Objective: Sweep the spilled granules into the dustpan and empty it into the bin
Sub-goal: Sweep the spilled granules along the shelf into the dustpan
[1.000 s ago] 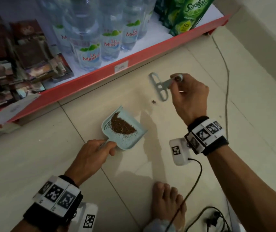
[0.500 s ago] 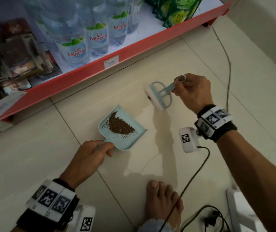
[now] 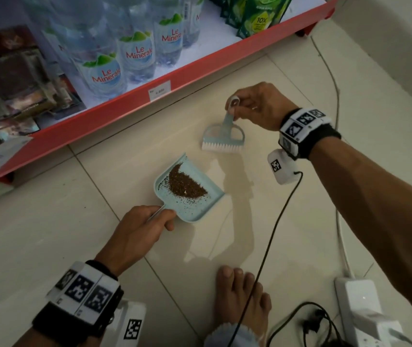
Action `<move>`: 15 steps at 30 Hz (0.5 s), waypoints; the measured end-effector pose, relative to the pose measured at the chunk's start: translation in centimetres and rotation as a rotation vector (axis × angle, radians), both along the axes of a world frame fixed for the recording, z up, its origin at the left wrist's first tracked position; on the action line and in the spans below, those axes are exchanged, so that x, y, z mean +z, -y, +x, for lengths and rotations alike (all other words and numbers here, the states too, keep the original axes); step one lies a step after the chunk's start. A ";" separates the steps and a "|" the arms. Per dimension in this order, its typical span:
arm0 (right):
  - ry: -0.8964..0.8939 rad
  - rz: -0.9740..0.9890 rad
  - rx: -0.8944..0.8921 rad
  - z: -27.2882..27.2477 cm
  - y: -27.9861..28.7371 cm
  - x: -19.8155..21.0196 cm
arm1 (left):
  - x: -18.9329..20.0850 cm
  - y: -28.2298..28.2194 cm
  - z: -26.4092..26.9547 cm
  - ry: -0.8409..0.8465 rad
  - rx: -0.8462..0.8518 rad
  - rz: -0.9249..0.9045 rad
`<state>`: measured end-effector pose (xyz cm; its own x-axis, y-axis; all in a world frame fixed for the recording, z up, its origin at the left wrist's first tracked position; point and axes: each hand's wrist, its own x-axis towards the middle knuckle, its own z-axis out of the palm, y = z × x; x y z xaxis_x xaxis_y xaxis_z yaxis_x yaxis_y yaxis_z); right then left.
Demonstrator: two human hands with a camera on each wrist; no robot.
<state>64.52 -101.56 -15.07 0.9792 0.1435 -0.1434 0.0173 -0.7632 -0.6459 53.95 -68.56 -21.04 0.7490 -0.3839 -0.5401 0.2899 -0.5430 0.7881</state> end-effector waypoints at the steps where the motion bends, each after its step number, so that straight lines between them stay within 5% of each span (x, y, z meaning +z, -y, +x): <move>1: 0.008 0.011 -0.016 0.7 -0.1 0.1 | 0.0 0.0 0.0 0.007 -0.004 0.003; 9: -0.110 0.157 -0.040 2.1 0.8 2.6 | -0.2 0.0 -0.1 -0.001 -0.013 0.010; 12: 0.016 0.101 -0.097 1.7 1.0 3.5 | -0.5 0.2 0.0 0.007 -0.029 0.017; 15: 0.207 -0.166 -0.141 1.1 0.5 2.8 | -0.6 0.6 0.3 0.002 -0.038 0.018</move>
